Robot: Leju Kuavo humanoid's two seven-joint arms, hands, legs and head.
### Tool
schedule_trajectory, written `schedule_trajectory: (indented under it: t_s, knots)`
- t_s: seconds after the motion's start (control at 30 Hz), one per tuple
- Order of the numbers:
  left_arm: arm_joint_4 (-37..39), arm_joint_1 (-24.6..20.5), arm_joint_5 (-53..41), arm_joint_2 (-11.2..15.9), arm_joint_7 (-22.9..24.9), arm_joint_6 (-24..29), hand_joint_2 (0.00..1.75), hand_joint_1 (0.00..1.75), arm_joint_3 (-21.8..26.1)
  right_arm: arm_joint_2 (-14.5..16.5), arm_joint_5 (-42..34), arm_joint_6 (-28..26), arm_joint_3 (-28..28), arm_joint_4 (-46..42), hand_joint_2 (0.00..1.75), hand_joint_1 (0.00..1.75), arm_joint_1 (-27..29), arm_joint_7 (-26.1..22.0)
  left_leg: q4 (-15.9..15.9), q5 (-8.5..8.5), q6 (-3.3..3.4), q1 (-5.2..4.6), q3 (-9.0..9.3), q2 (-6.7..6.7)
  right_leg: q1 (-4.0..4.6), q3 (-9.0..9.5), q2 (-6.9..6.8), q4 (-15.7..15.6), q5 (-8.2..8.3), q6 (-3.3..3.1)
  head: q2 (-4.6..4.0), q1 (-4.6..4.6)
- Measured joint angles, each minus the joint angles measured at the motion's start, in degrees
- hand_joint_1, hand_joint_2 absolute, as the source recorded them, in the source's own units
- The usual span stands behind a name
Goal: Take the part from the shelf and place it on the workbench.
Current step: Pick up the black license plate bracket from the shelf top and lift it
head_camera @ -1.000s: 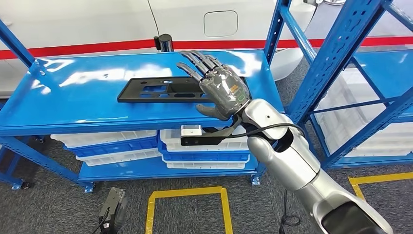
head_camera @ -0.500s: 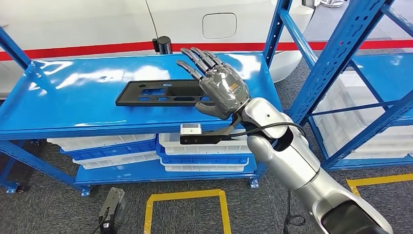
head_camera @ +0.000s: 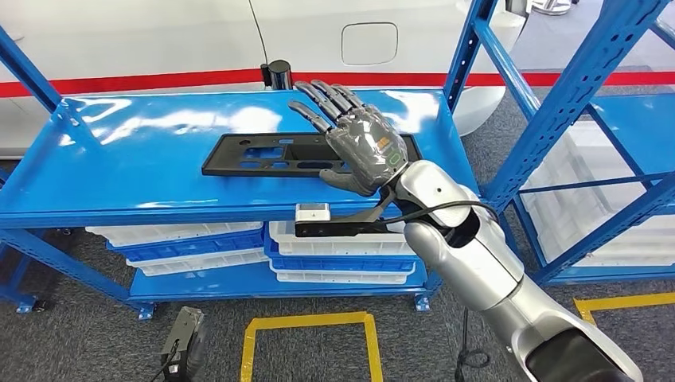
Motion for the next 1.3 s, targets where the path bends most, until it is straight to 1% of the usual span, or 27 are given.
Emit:
schedule_trajectory:
  t_s: [0.07, 0.1, 0.13, 0.2, 0.23, 0.27, 0.3, 0.33, 0.37, 0.4, 0.43, 0.47, 0.5, 0.57, 0.63, 0.77, 0.9, 0.97, 1.03, 1.07, 1.1, 1.13, 1.17, 1.2, 1.23, 1.27, 1.3]
  knots:
    - [-0.02, 0.0, 0.0, 0.06, 0.0, -0.01, 0.0, 0.0, -0.12, -0.08, 0.0, -0.01, -0.01, -0.04, 1.75, 0.0, -0.03, 0.02, 0.17, -0.38, -0.45, 0.11, 0.0, 0.02, -0.36, 0.29, 0.01, -0.25, 0.01, -0.57, 0.0, 0.0]
    - [-0.03, -0.03, 0.0, 0.1, -0.01, -0.03, 0.0, 0.0, -0.19, -0.1, -0.01, -0.01, -0.02, -0.09, 1.75, 0.0, -0.07, 0.03, 1.17, -1.09, -0.83, 0.17, -0.4, 0.07, -0.65, 0.55, 0.0, -0.4, -0.05, -0.94, 0.0, -0.05]
    - [-0.03, -0.06, 0.0, 0.14, -0.02, -0.08, 0.0, 0.0, -0.24, -0.07, -0.01, -0.02, -0.02, -0.13, 1.75, 0.0, -0.08, 0.04, 3.36, -2.27, -1.26, 0.29, -1.41, 0.16, -0.97, 0.83, -0.02, -0.55, -0.12, -1.26, 0.0, -0.11]
    - [-0.03, -0.04, 0.0, 0.18, -0.04, -0.2, 0.0, 0.0, -0.3, -0.05, -0.01, -0.01, -0.01, -0.16, 1.75, 0.0, -0.01, 0.04, 10.53, -5.31, -2.08, 0.74, -5.15, 0.38, -1.1, 1.1, -0.04, -0.56, -0.35, -1.68, 0.0, -0.25]
    - [-0.02, 0.02, 0.0, 0.19, -0.03, -0.26, 0.0, 0.0, -0.31, -0.06, 0.0, -0.01, 0.01, -0.16, 1.75, 0.0, 0.08, 0.04, 13.92, -6.32, -2.39, 1.0, -7.16, 0.45, -1.12, 1.13, -0.03, -0.55, -0.4, -1.72, 0.0, -0.24]
    - [-0.02, 0.06, 0.0, 0.19, -0.02, -0.28, 0.0, 0.0, -0.31, -0.08, 0.0, 0.0, 0.01, -0.15, 1.75, 0.0, 0.16, 0.04, 15.76, -6.44, -2.62, 1.24, -8.5, 0.51, -1.15, 1.15, -0.02, -0.54, -0.43, -1.75, 0.0, -0.25]
    - [-0.02, 0.08, 0.0, 0.2, -0.01, -0.29, 0.0, 0.0, -0.31, -0.1, 0.0, 0.0, 0.01, -0.15, 1.75, 0.0, 0.23, 0.04, 15.54, -5.5, -2.8, 1.46, -8.83, 0.59, -1.21, 1.19, 0.0, -0.53, -0.45, -1.73, 0.0, -0.24]
    - [-0.02, 0.06, 0.0, 0.23, -0.01, -0.29, 0.0, 0.0, -0.32, -0.12, 0.0, -0.01, 0.01, -0.16, 1.75, 0.0, 0.25, 0.04, 12.91, -3.57, -2.91, 1.68, -7.87, 0.67, -1.32, 1.27, 0.02, -0.52, -0.52, -1.63, 0.0, -0.24]
    - [-0.02, 0.04, 0.0, 0.27, 0.0, -0.29, 0.0, 0.0, -0.33, -0.13, 0.0, -0.01, 0.01, -0.16, 1.75, 0.0, 0.24, 0.04, 8.91, -1.31, -2.99, 1.9, -6.08, 0.78, -1.42, 1.39, 0.05, -0.51, -0.61, -1.49, 0.0, -0.25]
    - [-0.02, -0.01, 0.0, 0.29, 0.0, -0.29, 0.0, 0.0, -0.36, -0.14, 0.0, -0.01, 0.01, -0.17, 1.75, 0.0, 0.22, 0.04, 4.92, 0.28, -3.06, 1.96, -4.16, 0.84, -1.3, 1.45, 0.09, -0.46, -0.75, -1.22, 0.0, -0.25]
    - [-0.02, -0.06, 0.0, 0.3, 0.0, -0.29, 0.0, 0.0, -0.4, -0.16, 0.0, -0.01, 0.01, -0.17, 1.75, 0.0, 0.18, 0.04, 1.91, 1.29, -3.0, 1.97, -2.59, 0.79, -1.16, 1.45, 0.12, -0.41, -0.9, -0.94, 0.0, -0.24]
    - [-0.02, -0.09, 0.0, 0.27, 0.01, -0.3, 0.0, 0.0, -0.45, -0.2, 0.0, 0.0, 0.0, -0.17, 1.75, 0.0, 0.16, 0.04, 0.32, 1.62, -2.92, 1.91, -1.74, 0.74, -0.86, 1.41, 0.15, -0.35, -0.98, -0.79, 0.0, -0.21]
    - [-0.02, -0.11, 0.0, 0.24, 0.02, -0.31, 0.0, 0.0, -0.51, -0.26, 0.0, 0.0, 0.0, -0.17, 1.75, 0.0, 0.15, 0.04, -0.11, 1.52, -2.79, 1.74, -1.48, 0.64, -0.59, 1.34, 0.17, -0.33, -1.03, -0.66, 0.0, -0.18]
    - [-0.02, -0.11, 0.0, 0.24, 0.04, -0.32, 0.0, 0.0, -0.57, -0.41, -0.01, 0.0, 0.0, -0.17, 1.75, 0.0, 0.18, 0.04, -0.15, 1.78, -2.54, 1.4, -1.47, 0.45, -0.55, 1.42, 0.08, -0.49, -0.95, -0.57, 0.0, -0.14]
    - [-0.02, -0.11, 0.0, 0.26, 0.04, -0.32, 0.0, 0.0, -0.57, -0.49, -0.02, 0.0, 0.01, -0.17, 1.75, 0.0, 0.2, 0.04, -0.14, 1.79, -2.28, 1.08, -1.48, 0.27, -0.74, 1.67, -0.08, -0.83, -0.85, -0.39, 0.0, -0.15]
    - [-0.02, -0.11, 0.14, 0.26, 0.04, -0.36, 0.0, 0.0, -0.6, -0.49, -0.02, 0.03, 0.13, -0.16, 1.75, 0.0, 0.02, 0.04, -0.13, 1.72, -1.71, 0.99, -1.48, 0.16, -0.8, 2.06, -0.19, -1.44, -0.63, -0.04, 0.0, -0.14]
    - [-0.02, -0.12, 0.39, 0.35, 0.04, -0.32, 0.0, 0.0, -0.64, -0.29, -0.01, 0.17, 0.74, -0.1, 1.75, 0.0, -0.66, 0.04, 0.16, 1.44, -0.79, 0.5, -1.61, 0.11, -1.2, 2.23, -0.21, -1.89, -0.42, 1.16, 0.0, -0.16]
    - [-0.02, -0.12, 0.44, 0.38, 0.04, -0.3, 0.0, 0.0, -0.66, -0.16, -0.01, 0.24, 1.08, -0.05, 1.75, 0.0, -0.88, 0.04, 0.21, 1.36, -0.35, 0.33, -1.62, 0.08, -1.37, 2.28, -0.21, -1.97, -0.38, 1.52, 0.0, -0.18]
    - [-0.02, -0.15, 0.49, 0.41, 0.04, -0.28, 0.0, 0.0, -0.66, -0.12, -0.02, 0.26, 1.29, -0.04, 1.75, 0.0, -1.09, 0.04, -0.18, 1.56, 0.28, 0.34, -1.38, 0.12, -1.53, 2.22, -0.23, -1.9, -0.46, 1.91, 0.0, -0.19]
    - [-0.02, -0.19, 0.54, 0.42, 0.04, -0.27, 0.0, 0.0, -0.66, -0.14, -0.02, 0.26, 1.34, -0.03, 1.75, 0.0, -1.21, 0.04, -0.51, 1.73, 0.65, 0.44, -1.15, 0.2, -1.56, 1.81, -0.25, -1.11, -0.88, 1.92, 0.0, -0.16]
    - [-0.02, -0.25, 0.59, 0.42, 0.04, -0.27, 0.0, 0.0, -0.66, -0.16, -0.02, 0.26, 1.36, -0.01, 1.75, 0.0, -1.34, 0.04, -0.82, 1.9, 0.99, 0.58, -0.92, 0.28, -1.57, 0.78, -0.26, 0.94, -1.85, 1.76, 0.0, -0.11]
    - [-0.02, -0.29, 0.65, 0.41, 0.04, -0.29, 0.0, 0.0, -0.67, -0.2, -0.02, 0.26, 1.38, 0.02, 1.75, 0.0, -1.39, 0.04, -1.01, 2.01, 1.23, 0.69, -0.76, 0.36, -1.54, -0.93, -0.27, 4.29, -3.26, 1.42, 0.0, -0.06]
    - [-0.02, -0.33, 0.7, 0.41, 0.04, -0.31, 0.0, 0.0, -0.68, -0.24, -0.02, 0.26, 1.43, 0.07, 1.75, 0.0, -1.39, 0.04, -1.03, 2.01, 1.34, 0.65, -0.73, 0.38, -1.4, -3.03, -0.27, 8.45, -4.89, 1.07, 0.0, -0.02]
    - [-0.02, -0.34, 0.74, 0.41, 0.07, -0.37, 0.0, 0.0, -0.69, -0.28, -0.04, 0.26, 1.51, 0.13, 1.75, 0.0, -1.32, 0.04, -1.01, 1.99, 1.39, 0.6, -0.74, 0.37, -1.29, -5.2, -0.27, 12.61, -6.25, 0.91, 0.0, -0.01]
    - [-0.02, -0.33, 0.79, 0.41, 0.11, -0.42, 0.0, 0.0, -0.7, -0.33, -0.08, 0.26, 1.62, 0.22, 1.75, 0.0, -1.22, 0.04, -1.0, 1.94, 1.38, 0.55, -0.72, 0.34, -1.18, -6.67, -0.26, 15.22, -6.89, 0.97, 0.0, -0.02]
    - [-0.02, -0.32, 0.84, 0.42, 0.17, -0.45, 0.0, 0.0, -0.71, -0.41, -0.12, 0.26, 1.71, 0.32, 1.75, 0.0, -1.14, 0.05, -0.97, 1.88, 1.33, 0.52, -0.67, 0.28, -1.13, -7.08, -0.27, 15.67, -6.65, 1.22, 0.0, -0.01]
    - [-0.02, -0.32, 0.89, 0.42, 0.24, -0.49, 0.0, 0.0, -0.72, -0.48, -0.17, 0.26, 1.78, 0.41, 1.75, 0.0, -1.11, 0.05, -0.94, 1.78, 1.21, 0.53, -0.58, 0.19, -1.13, -6.38, -0.28, 13.91, -5.62, 1.59, 0.0, -0.01]
